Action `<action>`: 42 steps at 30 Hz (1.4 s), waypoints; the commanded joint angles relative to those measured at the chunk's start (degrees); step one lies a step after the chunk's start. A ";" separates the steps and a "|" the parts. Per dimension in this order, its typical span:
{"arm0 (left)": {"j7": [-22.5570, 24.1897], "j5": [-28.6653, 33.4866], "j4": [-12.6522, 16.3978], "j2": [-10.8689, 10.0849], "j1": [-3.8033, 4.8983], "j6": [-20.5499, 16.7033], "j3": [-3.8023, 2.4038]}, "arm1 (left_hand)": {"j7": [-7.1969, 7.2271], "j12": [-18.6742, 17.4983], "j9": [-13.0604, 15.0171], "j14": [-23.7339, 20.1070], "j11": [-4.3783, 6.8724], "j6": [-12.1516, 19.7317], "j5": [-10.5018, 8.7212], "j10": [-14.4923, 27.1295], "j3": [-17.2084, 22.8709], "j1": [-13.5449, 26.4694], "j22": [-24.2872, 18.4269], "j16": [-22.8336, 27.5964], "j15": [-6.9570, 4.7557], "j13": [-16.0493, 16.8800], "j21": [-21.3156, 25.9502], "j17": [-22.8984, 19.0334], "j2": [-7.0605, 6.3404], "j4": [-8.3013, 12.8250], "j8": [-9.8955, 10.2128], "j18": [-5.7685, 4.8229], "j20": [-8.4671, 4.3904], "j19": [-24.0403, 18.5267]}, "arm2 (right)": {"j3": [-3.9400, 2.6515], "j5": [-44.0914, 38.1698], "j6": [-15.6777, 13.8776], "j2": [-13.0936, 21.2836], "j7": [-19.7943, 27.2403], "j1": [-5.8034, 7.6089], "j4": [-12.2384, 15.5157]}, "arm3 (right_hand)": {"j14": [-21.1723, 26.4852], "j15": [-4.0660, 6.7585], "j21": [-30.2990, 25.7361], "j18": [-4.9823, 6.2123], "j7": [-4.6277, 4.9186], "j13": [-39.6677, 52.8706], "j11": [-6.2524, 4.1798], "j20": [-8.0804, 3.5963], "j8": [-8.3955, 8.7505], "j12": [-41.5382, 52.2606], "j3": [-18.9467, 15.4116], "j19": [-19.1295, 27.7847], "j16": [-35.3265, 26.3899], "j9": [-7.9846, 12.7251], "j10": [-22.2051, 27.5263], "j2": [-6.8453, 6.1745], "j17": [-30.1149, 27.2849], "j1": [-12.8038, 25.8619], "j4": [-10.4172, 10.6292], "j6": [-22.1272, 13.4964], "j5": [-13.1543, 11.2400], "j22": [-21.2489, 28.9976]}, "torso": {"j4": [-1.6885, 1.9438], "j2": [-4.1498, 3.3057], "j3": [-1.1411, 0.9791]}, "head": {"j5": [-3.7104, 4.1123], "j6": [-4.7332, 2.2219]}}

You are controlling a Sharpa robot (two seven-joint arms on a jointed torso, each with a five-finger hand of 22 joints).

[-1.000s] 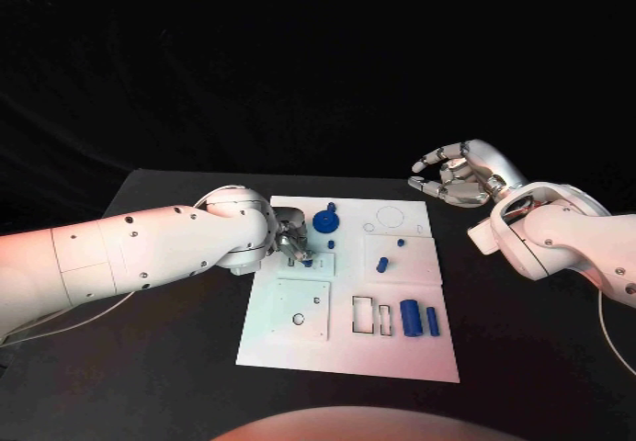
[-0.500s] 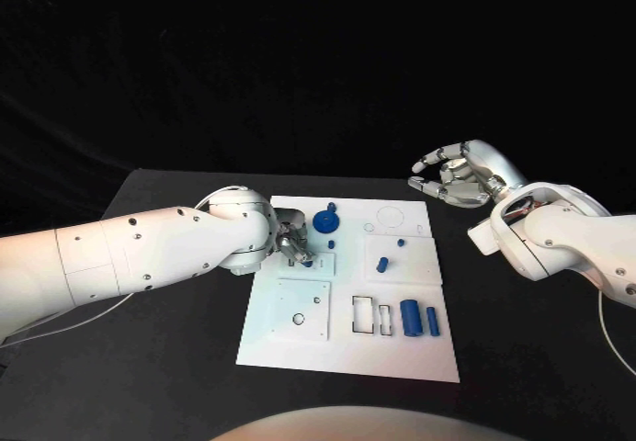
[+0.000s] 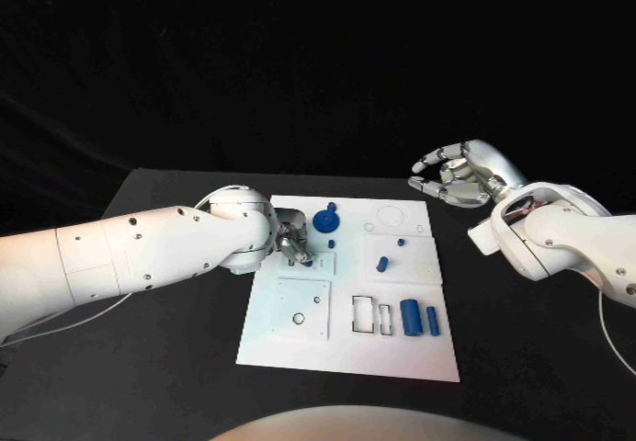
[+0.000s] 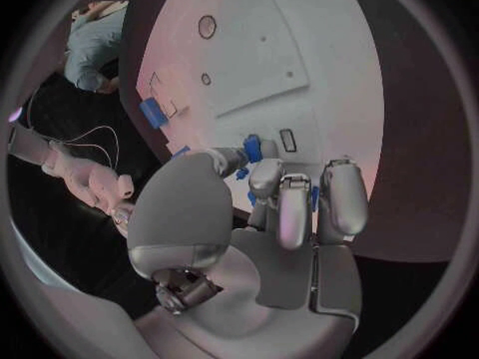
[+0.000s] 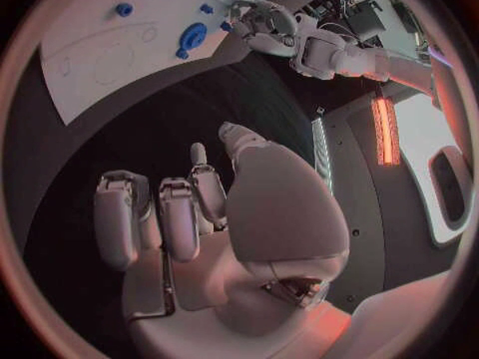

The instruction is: Assemble the parts on the task board

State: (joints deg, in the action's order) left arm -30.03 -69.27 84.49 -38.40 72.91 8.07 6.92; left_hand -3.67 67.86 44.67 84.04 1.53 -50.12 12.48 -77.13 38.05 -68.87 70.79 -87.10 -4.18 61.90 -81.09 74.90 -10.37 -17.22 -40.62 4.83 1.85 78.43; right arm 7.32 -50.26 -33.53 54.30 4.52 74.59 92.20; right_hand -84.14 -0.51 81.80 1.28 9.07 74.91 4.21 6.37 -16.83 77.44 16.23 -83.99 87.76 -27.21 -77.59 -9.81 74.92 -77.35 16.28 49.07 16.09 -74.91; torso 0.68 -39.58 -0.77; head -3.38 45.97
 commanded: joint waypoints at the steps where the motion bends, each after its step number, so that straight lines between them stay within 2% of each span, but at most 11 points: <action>1: -0.22 0.07 -0.03 0.16 -0.25 1.97 0.16 | 1.08 0.25 0.12 4.71 0.01 -1.50 -0.06 -0.46 10.37 1.01 0.19 -0.38 -0.54 0.13 -0.25 9.88 -0.04 9.99 -0.36 -0.76 -0.03 0.62 | 0.00 -0.44 0.71 0.01 0.56 -0.04 0.07 | -4.50 0.44 -0.30 0.86 -0.06 1.75 0.05 -0.30 -0.32 -0.15 -0.09 -1.35 -0.22 0.07 0.16 0.04 9.69 0.65 0.28 -0.23 -0.19 -10.08 | 0.00 0.01 -0.01 | 0.02 0.03; 8: -0.21 0.32 -0.34 0.34 -0.25 1.93 0.16 | 1.64 0.51 0.71 4.75 0.44 -2.24 -0.40 -0.87 8.12 4.62 0.63 -0.53 -0.88 0.44 -0.39 10.09 -0.12 7.74 -0.55 -0.85 -0.35 0.90 | 0.00 -0.42 0.54 0.06 0.54 -0.04 0.08 | -4.49 0.45 -0.47 0.90 -0.07 1.66 0.05 -0.31 -0.35 -0.23 -0.11 -1.27 -0.25 0.09 0.24 0.09 9.64 0.91 0.29 -0.25 -0.08 -9.98 | 0.00 -0.01 -0.01 | 0.07 0.16; 19: -0.20 0.70 -0.78 0.55 -0.25 1.68 0.16 | 1.82 0.65 0.88 4.75 0.59 -2.53 -0.48 -0.97 6.57 6.12 0.72 -0.57 -1.02 0.64 -0.39 10.11 -0.40 6.68 -0.44 -0.87 -0.51 0.97 | 0.00 -0.42 0.39 0.08 0.55 -0.04 0.04 | -4.46 0.46 -0.59 0.93 -0.08 1.63 0.03 -0.31 -0.40 -0.25 -0.13 -1.21 -0.30 0.11 0.25 0.13 9.54 1.23 0.30 -0.28 0.09 -9.92 | -0.03 0.05 -0.02 | 0.06 0.16; 26: -0.19 0.94 -1.03 0.69 -0.25 1.58 0.16 | 1.94 0.74 1.04 4.77 0.67 -3.10 -0.51 -1.02 3.48 8.40 0.92 -0.65 -1.11 0.79 -0.42 10.21 -0.55 4.38 -0.24 -0.92 -0.61 1.11 | 0.00 -0.42 0.17 0.10 0.60 -0.04 0.03 | -4.44 0.47 -0.81 0.97 -0.11 1.57 0.02 -0.33 -0.50 -0.29 -0.25 -1.11 -0.35 0.16 0.29 0.20 9.46 1.98 0.32 -0.31 0.20 -9.81 | 0.01 0.00 -0.05 | 0.15 0.15; 42: -0.18 1.16 -1.45 0.88 -0.24 1.79 0.17 | 2.06 1.20 1.28 4.88 0.76 -3.80 -0.46 -1.32 -0.94 10.02 1.60 -0.90 -1.19 1.38 -0.67 10.64 -0.59 1.59 -0.03 -1.05 -0.71 1.54 | 0.00 -0.41 0.21 0.10 0.53 -0.06 -0.07 | -4.47 0.51 -0.95 1.00 -0.18 1.51 -0.03 -0.36 -0.73 -0.31 -0.57 -1.08 -0.34 0.22 0.31 0.27 9.54 3.47 0.33 -0.36 0.26 -9.77 | 0.02 0.01 -0.01 | 0.27 0.38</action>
State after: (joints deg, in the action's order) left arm -30.09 -68.66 83.01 -37.66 72.85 8.45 6.98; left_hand -1.22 68.72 45.86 84.05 2.34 -53.79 12.18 -77.96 37.37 -59.25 72.34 -87.76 -5.02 63.24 -81.49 74.93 -11.00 -15.65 -40.82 4.83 1.03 79.66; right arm 7.32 -50.25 -33.61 54.40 4.61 74.56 92.11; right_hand -83.93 -0.30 81.19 1.28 9.07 74.95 4.21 6.37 -17.27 77.44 15.90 -83.99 87.76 -27.04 -77.59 -9.41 74.91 -74.39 16.61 49.07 16.09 -74.93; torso 0.69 -39.60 -0.79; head -3.11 46.31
